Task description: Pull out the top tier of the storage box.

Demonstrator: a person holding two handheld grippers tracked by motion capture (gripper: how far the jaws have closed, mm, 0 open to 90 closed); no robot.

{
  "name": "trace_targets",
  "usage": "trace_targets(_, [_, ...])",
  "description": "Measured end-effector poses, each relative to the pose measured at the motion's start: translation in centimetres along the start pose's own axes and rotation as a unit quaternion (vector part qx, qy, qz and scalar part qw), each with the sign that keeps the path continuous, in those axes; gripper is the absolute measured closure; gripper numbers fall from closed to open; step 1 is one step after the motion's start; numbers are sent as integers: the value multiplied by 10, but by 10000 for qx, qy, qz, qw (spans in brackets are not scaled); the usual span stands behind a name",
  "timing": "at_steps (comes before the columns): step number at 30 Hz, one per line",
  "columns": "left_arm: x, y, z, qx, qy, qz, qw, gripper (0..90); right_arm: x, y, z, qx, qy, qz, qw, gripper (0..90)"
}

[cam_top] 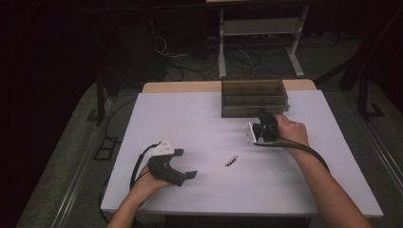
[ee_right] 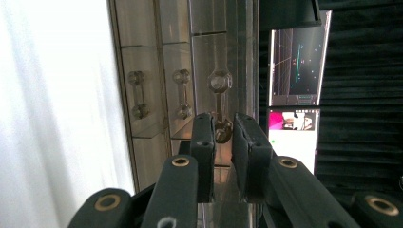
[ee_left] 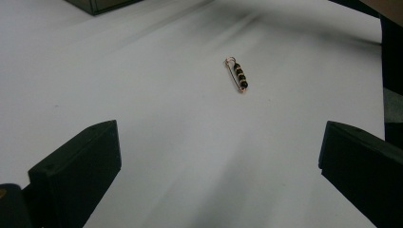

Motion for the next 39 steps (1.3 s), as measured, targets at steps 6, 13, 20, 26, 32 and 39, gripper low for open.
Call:
trace_targets(6, [0,0,0,-2,1,1,10000,0,2,1,0,16,-16,28,10000,783])
trace_targets(13, [0,0,0,3,5,4,10000,0,3,-1,0,-38,27,77,10000,679])
trace_targets(20, [-1,-1,1,-23,34,-14,10000,0,12,-6,1,-172,-18,235,9996,513])
trace_targets(26, [1,0,2,-12,25,-102,9999,0,22,-4,3,-321,-31,220,9992,437])
trace_targets(32, [3,2,1,-5,-16,-131,9999,0,31,-2,5,-461,-48,168,9988,396])
trace_targets(39, [6,5,0,11,-82,-251,9996,0,35,-1,6,-690,-68,23,9976,373])
Point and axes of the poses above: each handheld gripper's, and its own axes: x roughly backward along the jaws, z roughly out of its underside, y roughly to its left, the point moved 7 cm from there along -x, roughly forward along the jaws, and after that the axes turned 11 degrees about y, right-handed, at the moved point
